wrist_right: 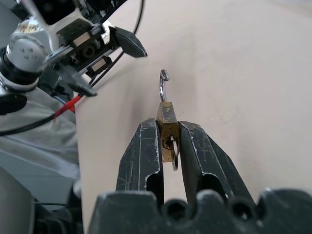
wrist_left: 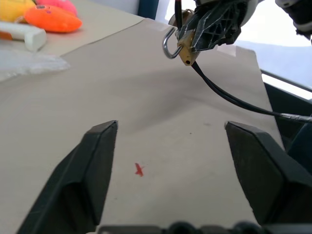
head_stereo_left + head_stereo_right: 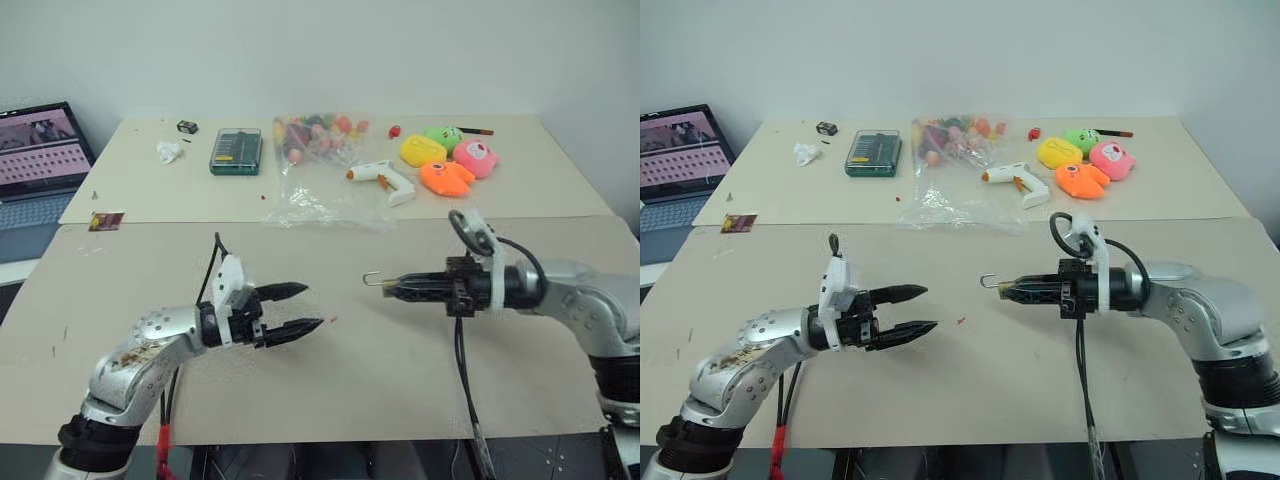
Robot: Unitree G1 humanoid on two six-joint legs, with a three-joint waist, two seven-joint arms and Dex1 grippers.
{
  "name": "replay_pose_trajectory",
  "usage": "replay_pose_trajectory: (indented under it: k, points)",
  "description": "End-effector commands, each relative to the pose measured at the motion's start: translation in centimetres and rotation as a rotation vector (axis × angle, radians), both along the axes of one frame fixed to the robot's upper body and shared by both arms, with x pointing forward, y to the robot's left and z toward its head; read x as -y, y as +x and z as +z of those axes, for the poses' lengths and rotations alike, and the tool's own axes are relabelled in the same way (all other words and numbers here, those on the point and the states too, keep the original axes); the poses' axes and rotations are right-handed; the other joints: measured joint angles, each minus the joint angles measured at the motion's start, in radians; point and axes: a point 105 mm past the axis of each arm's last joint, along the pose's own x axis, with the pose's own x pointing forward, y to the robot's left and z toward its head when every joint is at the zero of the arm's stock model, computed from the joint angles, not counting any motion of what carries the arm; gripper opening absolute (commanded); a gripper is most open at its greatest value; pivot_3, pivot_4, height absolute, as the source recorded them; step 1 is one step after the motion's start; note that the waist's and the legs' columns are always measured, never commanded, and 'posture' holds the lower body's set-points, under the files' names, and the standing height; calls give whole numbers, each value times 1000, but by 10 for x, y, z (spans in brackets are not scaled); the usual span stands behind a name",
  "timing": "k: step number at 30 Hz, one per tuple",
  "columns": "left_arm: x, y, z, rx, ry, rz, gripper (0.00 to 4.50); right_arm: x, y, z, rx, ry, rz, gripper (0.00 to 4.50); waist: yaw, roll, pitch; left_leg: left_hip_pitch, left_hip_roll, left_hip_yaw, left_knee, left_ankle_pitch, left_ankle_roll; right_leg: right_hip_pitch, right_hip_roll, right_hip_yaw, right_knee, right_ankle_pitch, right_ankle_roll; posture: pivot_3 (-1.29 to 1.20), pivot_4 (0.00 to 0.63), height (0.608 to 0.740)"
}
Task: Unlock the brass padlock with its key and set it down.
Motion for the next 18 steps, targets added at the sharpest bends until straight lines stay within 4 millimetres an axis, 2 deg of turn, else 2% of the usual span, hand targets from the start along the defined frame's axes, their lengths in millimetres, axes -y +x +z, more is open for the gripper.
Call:
replay_pose_trajectory:
  k: [1,4,6,10,16,18]
  points:
    - [-2,-4,3,136,77,-7,4434,-9,5,-6,-115,-46,26,114,3,0,0,0,0,-1,0,0,0,0,0,0,0,0,0,0,150,740]
    - [7,-10,-2,135,55,-11,4434,-18,10,-13,-185,-71,55,114,4,0,0,-1,0,-1,0,0,1,-1,1,-1,-1,0,0,0,150,740]
    - [12,-12,-4,131,40,-4,4434,-21,15,-24,-204,-135,49,114,5,0,0,-2,0,-1,0,-1,1,-1,0,-1,-2,0,0,0,150,740]
    - [14,-13,-5,130,20,31,4434,-27,14,-36,-232,-190,80,114,6,0,0,-2,0,-2,0,-1,1,-1,0,-2,-2,0,0,0,150,740]
    - [19,-13,-6,121,-9,62,4434,-18,15,-52,-281,-239,76,114,4,0,0,-2,0,-2,0,-1,1,-1,1,-2,-2,0,0,0,150,740]
    - [20,-12,-6,118,-13,64,4500,-13,19,-52,-270,-251,63,1132,4,0,0,-2,0,-2,0,-1,1,-1,1,-2,-2,0,0,0,150,740]
